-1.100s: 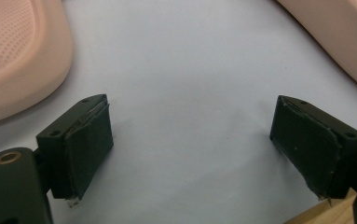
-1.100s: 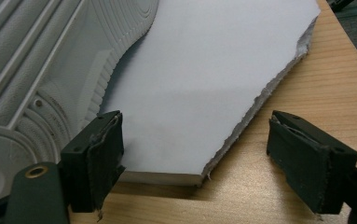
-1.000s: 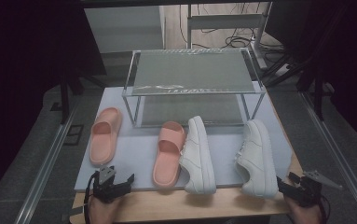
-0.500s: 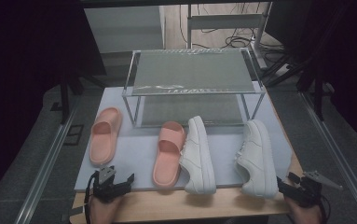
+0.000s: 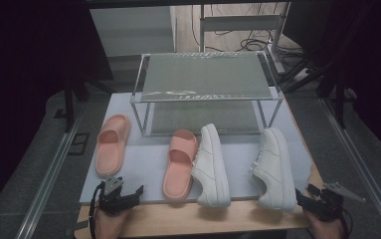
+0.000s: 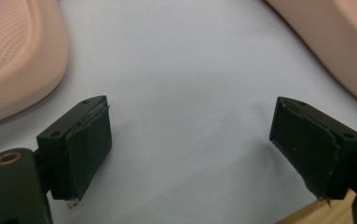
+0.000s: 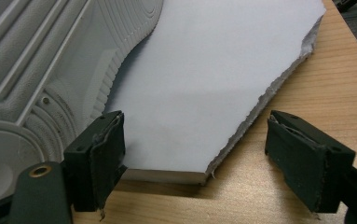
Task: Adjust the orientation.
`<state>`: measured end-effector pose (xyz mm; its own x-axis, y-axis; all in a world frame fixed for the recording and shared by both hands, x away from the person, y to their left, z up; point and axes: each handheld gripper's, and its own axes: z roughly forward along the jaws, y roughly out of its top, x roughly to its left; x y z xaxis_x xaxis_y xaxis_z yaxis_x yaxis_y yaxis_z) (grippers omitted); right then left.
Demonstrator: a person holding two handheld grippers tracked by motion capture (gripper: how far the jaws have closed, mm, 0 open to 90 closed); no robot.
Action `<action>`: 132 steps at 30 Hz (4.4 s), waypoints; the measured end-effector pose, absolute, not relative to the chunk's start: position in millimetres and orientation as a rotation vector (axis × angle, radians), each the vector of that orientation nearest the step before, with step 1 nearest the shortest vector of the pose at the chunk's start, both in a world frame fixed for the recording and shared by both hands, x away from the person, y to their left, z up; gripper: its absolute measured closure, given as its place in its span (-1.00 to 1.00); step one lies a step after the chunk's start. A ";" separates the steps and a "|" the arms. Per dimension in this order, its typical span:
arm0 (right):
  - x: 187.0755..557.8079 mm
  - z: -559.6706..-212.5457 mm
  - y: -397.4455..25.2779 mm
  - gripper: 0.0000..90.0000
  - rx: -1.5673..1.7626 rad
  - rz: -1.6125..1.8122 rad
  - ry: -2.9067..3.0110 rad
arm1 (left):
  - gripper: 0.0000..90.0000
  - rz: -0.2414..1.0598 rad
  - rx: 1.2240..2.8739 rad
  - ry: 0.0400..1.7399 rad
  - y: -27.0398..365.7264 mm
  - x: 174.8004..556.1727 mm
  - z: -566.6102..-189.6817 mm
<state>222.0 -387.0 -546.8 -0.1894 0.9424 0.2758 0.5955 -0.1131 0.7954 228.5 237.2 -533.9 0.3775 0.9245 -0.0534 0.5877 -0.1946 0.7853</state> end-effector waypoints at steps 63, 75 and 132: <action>221.9 -547.2 -387.1 -0.55 1.688 1.221 1.776 | 0.30 0.673 1.848 1.443 292.7 338.1 -481.4; 221.9 -547.2 -387.1 -0.55 1.688 1.222 1.776 | 0.53 0.677 1.872 1.501 286.3 373.2 -484.0; 221.7 -547.2 -386.9 -0.55 1.690 1.224 1.773 | 0.91 0.666 2.023 1.184 276.8 270.2 -460.5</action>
